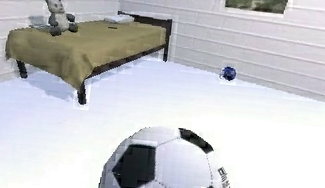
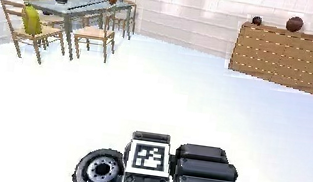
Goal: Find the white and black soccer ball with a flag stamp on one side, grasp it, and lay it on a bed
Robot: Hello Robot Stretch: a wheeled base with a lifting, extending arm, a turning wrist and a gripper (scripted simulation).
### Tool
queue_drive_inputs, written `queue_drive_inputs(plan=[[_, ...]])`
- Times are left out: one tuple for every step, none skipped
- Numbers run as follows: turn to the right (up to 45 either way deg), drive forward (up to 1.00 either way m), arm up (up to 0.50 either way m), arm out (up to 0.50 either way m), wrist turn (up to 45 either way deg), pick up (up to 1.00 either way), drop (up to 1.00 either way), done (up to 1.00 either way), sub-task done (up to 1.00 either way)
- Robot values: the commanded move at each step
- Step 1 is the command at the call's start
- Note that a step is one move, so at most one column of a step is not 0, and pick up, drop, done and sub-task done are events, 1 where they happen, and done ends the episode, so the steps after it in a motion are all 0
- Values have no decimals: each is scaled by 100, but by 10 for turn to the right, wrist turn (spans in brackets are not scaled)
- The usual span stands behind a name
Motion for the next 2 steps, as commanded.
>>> queue_drive_inputs(plan=[[0, 100, 0, 0, 0, 0, 0, 0, 0], [0, 100, 0, 0, 0, 0, 0, 0, 0]])
